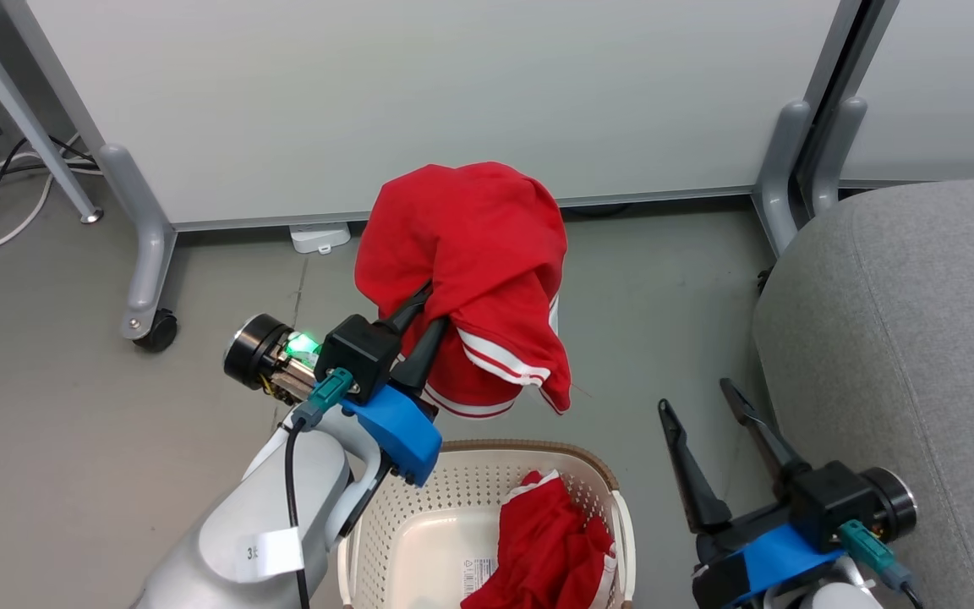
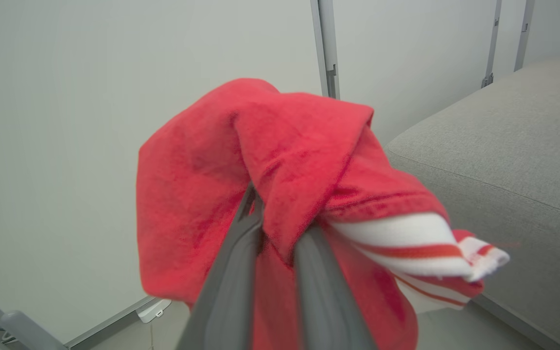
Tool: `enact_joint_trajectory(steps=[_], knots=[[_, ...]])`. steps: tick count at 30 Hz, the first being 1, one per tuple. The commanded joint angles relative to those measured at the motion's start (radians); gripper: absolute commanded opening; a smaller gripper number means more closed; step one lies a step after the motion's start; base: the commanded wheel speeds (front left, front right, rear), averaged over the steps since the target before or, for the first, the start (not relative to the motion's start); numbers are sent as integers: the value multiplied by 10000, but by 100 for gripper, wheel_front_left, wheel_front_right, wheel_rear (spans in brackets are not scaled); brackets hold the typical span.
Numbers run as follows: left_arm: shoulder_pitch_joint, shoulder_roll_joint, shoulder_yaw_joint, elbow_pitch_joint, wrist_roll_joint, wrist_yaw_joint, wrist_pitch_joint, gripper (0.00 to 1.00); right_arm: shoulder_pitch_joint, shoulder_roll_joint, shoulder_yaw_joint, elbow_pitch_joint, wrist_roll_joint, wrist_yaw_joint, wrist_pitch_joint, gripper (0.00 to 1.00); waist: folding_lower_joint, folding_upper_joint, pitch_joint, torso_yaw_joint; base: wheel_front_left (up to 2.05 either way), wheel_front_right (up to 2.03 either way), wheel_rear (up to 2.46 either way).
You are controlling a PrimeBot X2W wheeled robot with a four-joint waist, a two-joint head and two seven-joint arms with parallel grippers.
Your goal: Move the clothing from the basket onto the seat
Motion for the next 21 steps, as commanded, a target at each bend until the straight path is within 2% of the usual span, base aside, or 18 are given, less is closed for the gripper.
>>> enact_joint_trajectory(steps=[1, 12, 21], knots=[[54, 28, 0, -51, 3, 40, -49, 0, -178, -39, 276, -14, -84, 1, -37, 100, 0, 0, 27, 16, 0, 0, 0], [-218, -137, -77, -102, 76, 12, -49, 0, -1152, -285, 1930, 531, -196, 1, -35, 100, 0, 0, 227, 174, 0, 0, 0], [-410, -368, -212, -207, 204, -62, -49, 0, -2174, -419, 2585, 1558, -310, 1, -35, 100, 0, 0, 534, 450, 0, 0, 0]])
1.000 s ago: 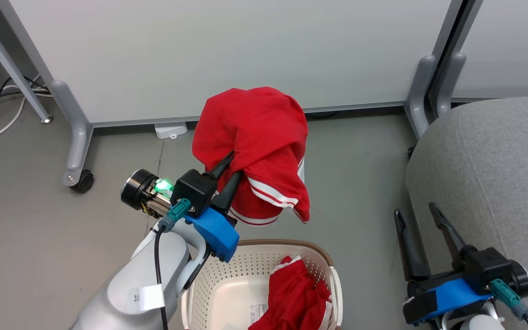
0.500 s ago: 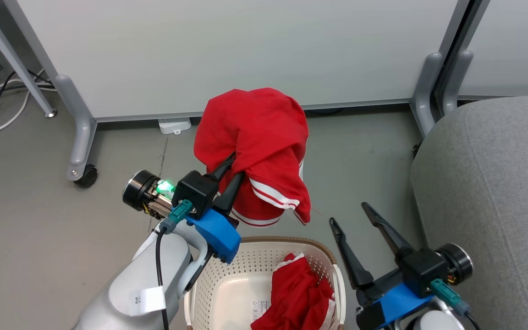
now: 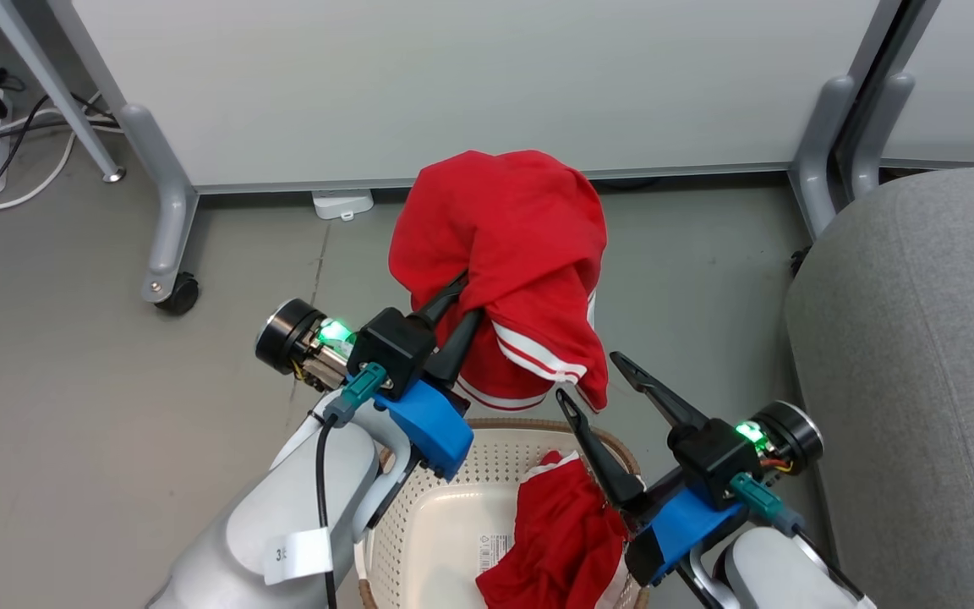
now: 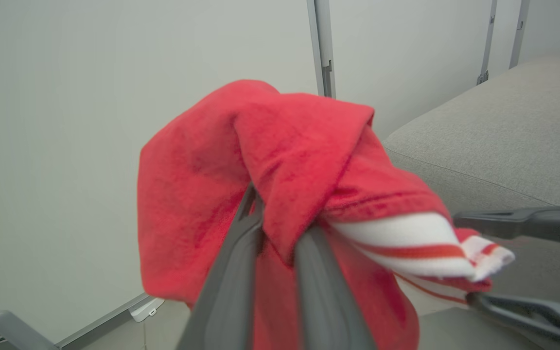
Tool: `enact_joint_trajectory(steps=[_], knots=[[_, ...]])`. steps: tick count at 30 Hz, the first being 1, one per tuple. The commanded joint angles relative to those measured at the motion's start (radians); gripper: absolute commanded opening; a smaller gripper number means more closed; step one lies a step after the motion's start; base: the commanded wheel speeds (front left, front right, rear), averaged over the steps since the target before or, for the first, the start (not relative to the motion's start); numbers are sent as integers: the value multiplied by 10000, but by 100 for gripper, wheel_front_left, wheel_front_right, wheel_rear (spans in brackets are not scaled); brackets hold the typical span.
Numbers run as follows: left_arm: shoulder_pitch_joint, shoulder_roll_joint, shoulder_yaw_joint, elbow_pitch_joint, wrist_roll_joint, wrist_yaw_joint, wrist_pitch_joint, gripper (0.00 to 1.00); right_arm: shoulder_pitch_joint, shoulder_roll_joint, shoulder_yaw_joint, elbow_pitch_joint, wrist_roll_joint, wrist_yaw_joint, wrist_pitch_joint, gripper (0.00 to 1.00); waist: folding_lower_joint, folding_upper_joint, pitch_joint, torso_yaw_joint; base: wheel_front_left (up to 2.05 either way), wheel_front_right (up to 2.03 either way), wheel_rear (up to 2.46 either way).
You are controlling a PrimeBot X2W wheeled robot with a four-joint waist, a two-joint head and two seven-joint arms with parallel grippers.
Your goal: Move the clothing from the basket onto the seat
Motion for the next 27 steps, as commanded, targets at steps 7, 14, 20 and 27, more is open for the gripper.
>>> enact_joint_trajectory(steps=[7, 14, 20, 27], knots=[[-299, -185, -112, -80, 165, -99, -50, 0, -834, 96, -126, 495, -93, 1, -35, 100, 0, 0, 257, 228, 0, 0, 0], [-303, -356, -204, -42, 236, -165, -50, 0, -1305, 220, -213, 739, -128, 1, -35, 100, 0, 0, 354, 331, 0, 0, 0], [-366, -458, -220, 3, 238, -242, -50, 0, -1522, 292, -303, 895, -128, 1, -35, 18, 0, 0, 388, 372, 0, 0, 0], [-335, -493, -175, 65, 272, -257, -50, 0, -1549, 331, -249, 833, -96, 1, -35, 0, 0, 0, 364, 337, 0, 0, 0]])
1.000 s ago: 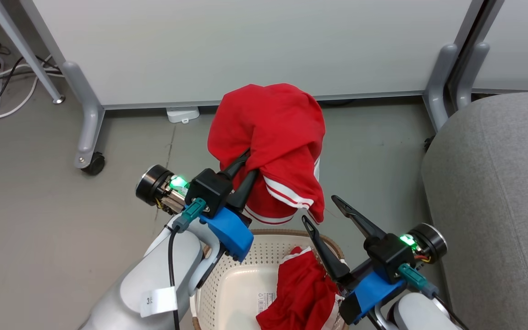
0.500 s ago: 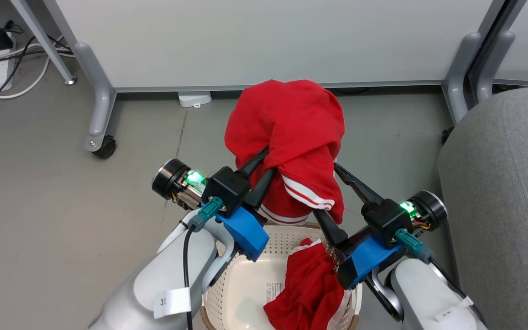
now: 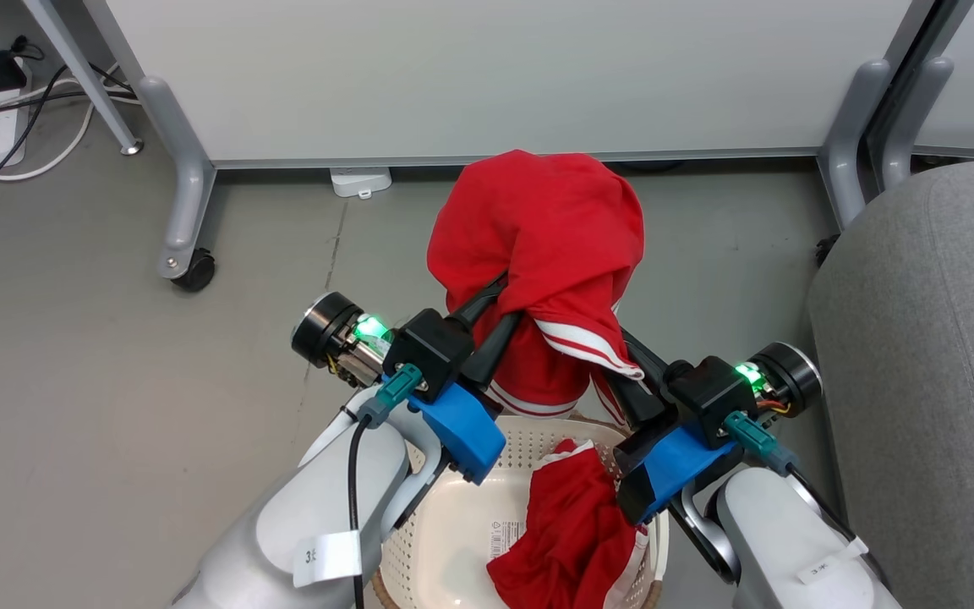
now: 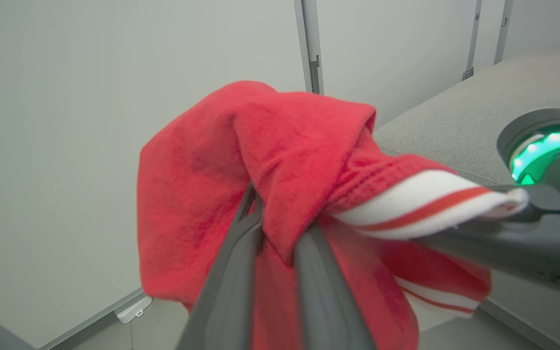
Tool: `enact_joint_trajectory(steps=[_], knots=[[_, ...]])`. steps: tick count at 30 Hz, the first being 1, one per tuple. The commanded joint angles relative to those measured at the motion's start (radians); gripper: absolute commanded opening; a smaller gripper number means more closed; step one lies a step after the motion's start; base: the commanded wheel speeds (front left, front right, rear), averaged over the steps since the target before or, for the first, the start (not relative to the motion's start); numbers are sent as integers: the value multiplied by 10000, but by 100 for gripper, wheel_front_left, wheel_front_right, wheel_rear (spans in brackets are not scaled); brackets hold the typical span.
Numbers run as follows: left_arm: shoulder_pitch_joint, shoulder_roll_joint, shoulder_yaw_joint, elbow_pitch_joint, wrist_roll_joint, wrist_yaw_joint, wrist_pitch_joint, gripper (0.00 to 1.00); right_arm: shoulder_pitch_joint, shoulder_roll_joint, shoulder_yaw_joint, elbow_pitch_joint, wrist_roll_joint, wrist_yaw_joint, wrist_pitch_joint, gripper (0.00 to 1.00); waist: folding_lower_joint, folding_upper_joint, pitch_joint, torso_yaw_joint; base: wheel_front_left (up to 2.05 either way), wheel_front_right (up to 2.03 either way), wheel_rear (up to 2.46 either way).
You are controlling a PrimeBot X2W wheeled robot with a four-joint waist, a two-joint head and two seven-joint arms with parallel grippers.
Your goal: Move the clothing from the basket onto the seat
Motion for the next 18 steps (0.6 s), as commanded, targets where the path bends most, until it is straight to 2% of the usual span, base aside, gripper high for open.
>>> enact_joint_trajectory(steps=[1, 18], knots=[[-134, -20, 72, 27, 46, -9, -50, 0, -141, 36, 13, -37, 20, 1, -35, 0, -1, 0, -2, -10, 0, 0, 0], [10, -49, 180, 63, 156, -77, -50, 0, 9, 58, -83, -107, 72, 1, -35, 0, -1, 0, -39, -44, 0, 0, 0]])
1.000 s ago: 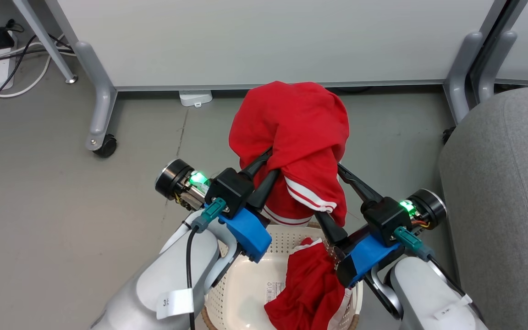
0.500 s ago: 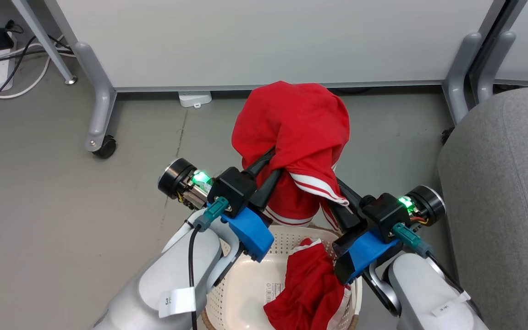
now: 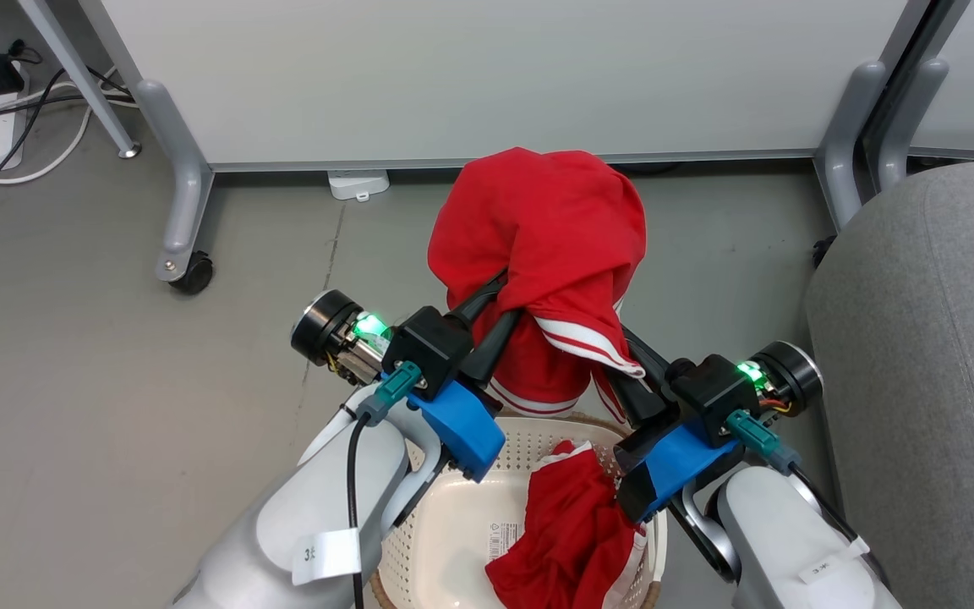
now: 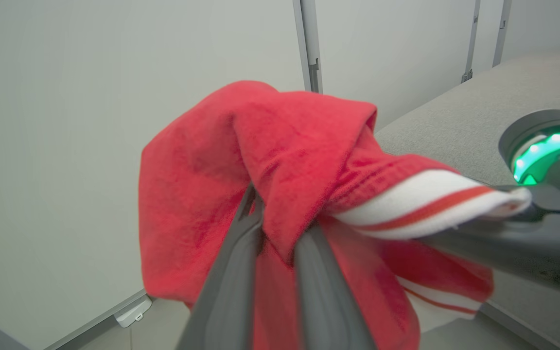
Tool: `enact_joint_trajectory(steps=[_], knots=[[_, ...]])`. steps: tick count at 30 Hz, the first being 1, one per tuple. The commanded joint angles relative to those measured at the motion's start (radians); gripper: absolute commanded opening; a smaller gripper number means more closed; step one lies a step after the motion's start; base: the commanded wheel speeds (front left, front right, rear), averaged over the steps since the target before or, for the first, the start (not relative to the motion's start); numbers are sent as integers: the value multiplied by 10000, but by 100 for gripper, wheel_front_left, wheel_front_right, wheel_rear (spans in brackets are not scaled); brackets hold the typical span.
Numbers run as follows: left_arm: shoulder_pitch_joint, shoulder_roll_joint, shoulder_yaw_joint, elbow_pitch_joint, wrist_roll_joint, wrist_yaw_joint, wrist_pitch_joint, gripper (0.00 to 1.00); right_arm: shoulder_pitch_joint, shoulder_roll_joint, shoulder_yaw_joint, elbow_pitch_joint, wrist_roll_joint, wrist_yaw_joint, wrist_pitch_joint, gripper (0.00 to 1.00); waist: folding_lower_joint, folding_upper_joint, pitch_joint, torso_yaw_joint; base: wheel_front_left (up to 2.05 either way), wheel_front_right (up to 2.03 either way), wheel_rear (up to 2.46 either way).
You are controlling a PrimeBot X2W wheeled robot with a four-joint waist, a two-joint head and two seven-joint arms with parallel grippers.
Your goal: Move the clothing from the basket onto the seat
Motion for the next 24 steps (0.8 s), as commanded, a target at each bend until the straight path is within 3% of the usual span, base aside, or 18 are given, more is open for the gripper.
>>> enact_joint_trajectory(steps=[1, 3, 5, 24], knots=[[10, 12, 37, 31, 50, -18, -50, 0, 8, 27, -26, -51, 57, 1, -35, 0, 0, 0, 3, -2, 0, 0, 0], [25, 7, 54, 55, 49, -3, -50, 0, 32, 28, -35, -64, 58, 1, -35, 0, 0, 0, 3, -4, 0, 0, 0], [30, -2, 78, 67, 45, 12, -50, 100, 51, 28, -46, -76, 66, 1, -35, 0, 0, 0, 3, -10, 0, 0, 0], [62, 50, 274, 23, 247, 56, -50, 100, 10, 31, -340, -182, 162, 1, -36, 0, 0, 0, 172, -181, 0, 0, 0]])
